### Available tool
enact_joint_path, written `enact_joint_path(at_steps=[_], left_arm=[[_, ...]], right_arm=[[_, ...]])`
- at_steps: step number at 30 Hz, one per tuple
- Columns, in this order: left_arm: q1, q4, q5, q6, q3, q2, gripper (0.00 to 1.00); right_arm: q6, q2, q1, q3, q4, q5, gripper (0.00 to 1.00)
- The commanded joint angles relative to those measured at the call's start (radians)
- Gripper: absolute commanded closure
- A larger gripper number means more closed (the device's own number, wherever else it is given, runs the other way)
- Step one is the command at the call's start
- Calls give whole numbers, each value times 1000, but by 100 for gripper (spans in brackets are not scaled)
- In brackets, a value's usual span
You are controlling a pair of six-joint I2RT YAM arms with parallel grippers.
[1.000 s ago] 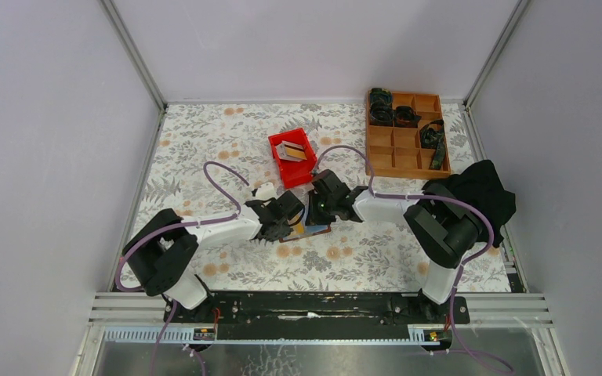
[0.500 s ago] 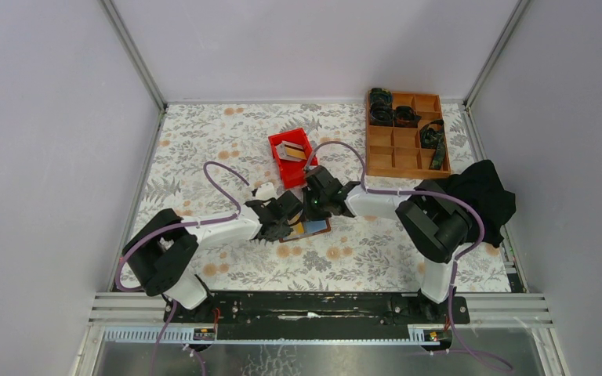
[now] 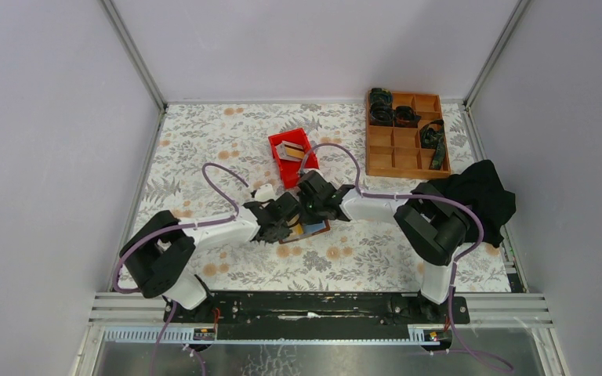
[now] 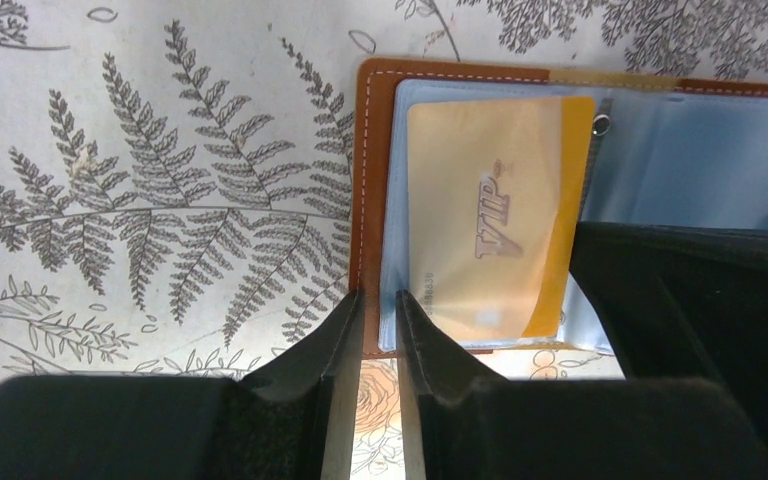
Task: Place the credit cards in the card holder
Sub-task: Insert the credit card into the card holder.
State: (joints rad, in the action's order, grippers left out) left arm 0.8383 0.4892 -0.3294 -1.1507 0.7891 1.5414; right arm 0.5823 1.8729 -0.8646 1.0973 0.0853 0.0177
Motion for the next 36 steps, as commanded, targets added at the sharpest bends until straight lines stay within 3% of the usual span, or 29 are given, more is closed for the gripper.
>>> enact_joint_path(at_steps=[1,8,17,36], left_arm=[[24,187,80,10,-55,19,76],[25,258,12,-19,-17,-73,74],[24,273,-35,-89,-78,-187,73],[25,7,-4,-86,-140,-52,74]], right_arm=[[10,15,-40,-4,68,16,95],[15,31,-41,-23,66,1,95],[13,53,-41,-15,70,1,95],[-6,37,-42,32,173,-19,92]])
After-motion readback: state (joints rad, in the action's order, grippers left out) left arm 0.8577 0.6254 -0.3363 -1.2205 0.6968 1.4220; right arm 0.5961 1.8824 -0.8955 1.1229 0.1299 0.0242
